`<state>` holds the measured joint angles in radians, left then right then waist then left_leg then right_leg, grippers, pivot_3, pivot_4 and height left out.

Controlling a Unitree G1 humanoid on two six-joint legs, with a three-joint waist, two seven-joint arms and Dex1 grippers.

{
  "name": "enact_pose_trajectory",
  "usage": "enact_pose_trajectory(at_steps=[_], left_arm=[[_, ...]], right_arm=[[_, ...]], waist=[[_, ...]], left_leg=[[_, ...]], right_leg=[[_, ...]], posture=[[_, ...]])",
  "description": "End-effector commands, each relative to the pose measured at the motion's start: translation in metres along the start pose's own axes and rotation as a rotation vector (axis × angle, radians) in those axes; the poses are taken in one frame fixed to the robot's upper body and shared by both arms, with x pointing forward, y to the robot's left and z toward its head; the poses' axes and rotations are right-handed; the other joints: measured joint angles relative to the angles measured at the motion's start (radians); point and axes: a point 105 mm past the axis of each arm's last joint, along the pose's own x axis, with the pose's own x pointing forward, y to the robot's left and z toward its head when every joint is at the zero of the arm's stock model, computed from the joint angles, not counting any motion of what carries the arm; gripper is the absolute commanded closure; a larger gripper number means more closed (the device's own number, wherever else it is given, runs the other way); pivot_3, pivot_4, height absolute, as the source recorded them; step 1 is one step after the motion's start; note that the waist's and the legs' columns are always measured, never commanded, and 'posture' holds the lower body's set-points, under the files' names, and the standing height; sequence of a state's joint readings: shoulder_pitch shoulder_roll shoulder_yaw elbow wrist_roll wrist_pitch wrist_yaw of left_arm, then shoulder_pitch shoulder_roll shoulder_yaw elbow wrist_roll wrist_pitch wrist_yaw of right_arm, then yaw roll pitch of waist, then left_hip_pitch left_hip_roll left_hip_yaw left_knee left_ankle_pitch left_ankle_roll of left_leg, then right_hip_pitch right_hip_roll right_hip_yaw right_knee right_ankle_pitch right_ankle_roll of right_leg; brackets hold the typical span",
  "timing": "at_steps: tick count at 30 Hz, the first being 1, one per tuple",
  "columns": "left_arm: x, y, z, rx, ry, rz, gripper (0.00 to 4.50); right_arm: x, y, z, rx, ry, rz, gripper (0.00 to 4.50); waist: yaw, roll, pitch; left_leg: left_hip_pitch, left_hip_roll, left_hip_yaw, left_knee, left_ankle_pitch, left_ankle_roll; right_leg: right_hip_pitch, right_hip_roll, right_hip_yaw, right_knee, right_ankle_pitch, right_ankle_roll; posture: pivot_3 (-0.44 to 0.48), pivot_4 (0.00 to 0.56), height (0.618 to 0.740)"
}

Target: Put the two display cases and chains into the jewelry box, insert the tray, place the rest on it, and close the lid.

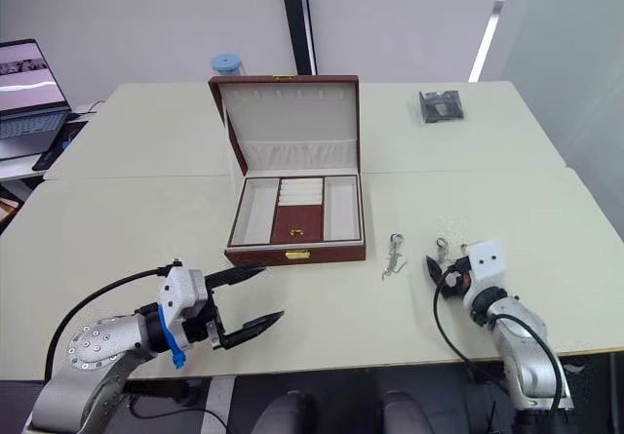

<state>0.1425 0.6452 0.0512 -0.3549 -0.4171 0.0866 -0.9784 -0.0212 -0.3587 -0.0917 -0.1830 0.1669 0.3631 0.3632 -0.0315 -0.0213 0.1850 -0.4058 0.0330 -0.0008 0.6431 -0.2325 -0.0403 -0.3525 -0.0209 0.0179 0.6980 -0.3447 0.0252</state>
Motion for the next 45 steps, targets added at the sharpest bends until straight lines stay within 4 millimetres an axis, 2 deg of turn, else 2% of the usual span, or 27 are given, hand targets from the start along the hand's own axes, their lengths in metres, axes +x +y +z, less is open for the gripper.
enact_pose_trajectory(at_steps=[1, 5, 6, 8, 10, 13, 20, 22, 29, 34, 41, 45], left_arm=[[0.006, -0.007, 0.01, 0.047, -0.037, -0.039, 0.0], [0.01, -0.007, 0.01, 0.046, -0.043, -0.041, 0.0], [0.01, -0.007, 0.011, 0.046, -0.045, -0.04, 0.0], [0.011, -0.007, 0.013, 0.047, -0.048, -0.04, 0.0], [0.012, -0.007, 0.014, 0.044, -0.05, -0.041, 0.0], [0.013, -0.008, 0.015, 0.042, -0.053, -0.042, 0.0], [0.014, -0.009, 0.017, 0.03, -0.066, -0.033, 0.0], [0.014, -0.01, 0.015, 0.03, -0.063, -0.034, 0.0], [0.014, -0.009, 0.013, 0.026, -0.061, -0.032, 0.0], [0.015, -0.008, 0.012, 0.024, -0.063, -0.029, 0.0], [0.014, -0.008, 0.009, 0.002, -0.067, 0.007, 0.0], [0.01, -0.007, 0.007, -0.032, -0.076, 0.085, 0.0]], right_arm=[[0.002, 0.007, 0.0, 0.0, 0.031, 0.001, 0.05], [0.002, 0.01, -0.004, 0.022, 0.063, -0.003, 0.05], [0.002, 0.01, -0.006, 0.035, 0.076, -0.002, 0.22], [0.002, 0.011, -0.008, 0.037, 0.098, 0.002, 0.65], [0.001, 0.013, -0.01, 0.044, 0.113, 0.013, 1.38], [0.0, 0.014, -0.013, 0.061, 0.128, 0.021, 2.25], [-0.001, 0.014, -0.017, 0.07, 0.141, 0.024, 4.09], [-0.001, 0.014, -0.017, 0.072, 0.139, 0.023, 4.48], [0.0, 0.012, -0.012, 0.079, 0.113, 0.021, 4.5], [0.0, 0.013, 0.0, 0.078, 0.06, 0.036, 4.5], [0.005, 0.027, 0.031, 0.079, -0.049, 0.14, 4.5], [0.011, 0.039, 0.055, 0.063, -0.104, 0.224, 4.5]], waist=[[0.0, 0.0, 0.0], [0.0, 0.0, 0.0], [0.0, -0.001, -0.001], [0.0, -0.001, -0.002], [0.0, -0.003, -0.003], [0.001, -0.005, -0.004], [0.001, -0.008, -0.007], [0.001, -0.008, -0.007], [0.001, -0.009, -0.008], [0.001, -0.009, -0.008], [0.0, -0.008, -0.007], [-0.001, -0.008, -0.007]], left_leg=[[0.001, 0.0, 0.0, 0.0, 0.0, 0.0], [0.004, 0.0, 0.0, -0.001, 0.0, 0.0], [0.004, 0.0, 0.0, -0.001, 0.0, 0.0], [0.004, 0.0, 0.0, 0.0, 0.0, 0.0], [0.004, 0.0, 0.0, 0.0, 0.0, 0.0], [0.004, 0.0, 0.0, 0.0, 0.0, 0.0], [0.004, 0.0, 0.0, -0.001, 0.0, 0.0], [0.005, 0.0, 0.0, -0.001, 0.0, 0.0], [0.005, 0.0, 0.0, -0.001, 0.0, 0.0], [0.005, 0.0, 0.0, -0.001, 0.0, 0.0], [0.004, 0.0, 0.0, -0.001, 0.0, 0.0], [0.004, 0.0, 0.001, -0.001, 0.0, 0.0]], right_leg=[[0.001, 0.0, 0.0, 0.0, 0.0, 0.0], [0.003, 0.0, 0.0, 0.0, 0.0, 0.0], [0.003, 0.0, 0.0, 0.0, 0.0, 0.0], [0.004, 0.0, 0.0, 0.0, 0.0, 0.0], [0.004, 0.0, 0.0, 0.0, 0.0, 0.0], [0.004, 0.0, 0.0, 0.0, 0.0, 0.0], [0.004, 0.0, 0.0, 0.0, 0.0, 0.0], [0.004, 0.0, 0.0, 0.0, 0.0, 0.0], [0.004, 0.0, 0.0, 0.0, 0.0, 0.0], [0.004, 0.0, 0.0, 0.0, 0.0, 0.0], [0.003, 0.0, 0.001, 0.0, 0.0, 0.0], [0.003, 0.0, 0.002, 0.0, 0.0, 0.0]], posture=[[0.0, 0.15, 0.74], [0.0, 0.15, 0.74], [0.0, 0.15, 0.74], [0.0, 0.15, 0.74], [0.0, 0.15, 0.74], [0.0, 0.15, 0.74], [0.0, 0.15, 0.74], [0.0, 0.15, 0.74], [0.0, 0.15, 0.74], [0.0, 0.15, 0.74], [0.0, 0.15, 0.74], [0.0, 0.15, 0.74]])
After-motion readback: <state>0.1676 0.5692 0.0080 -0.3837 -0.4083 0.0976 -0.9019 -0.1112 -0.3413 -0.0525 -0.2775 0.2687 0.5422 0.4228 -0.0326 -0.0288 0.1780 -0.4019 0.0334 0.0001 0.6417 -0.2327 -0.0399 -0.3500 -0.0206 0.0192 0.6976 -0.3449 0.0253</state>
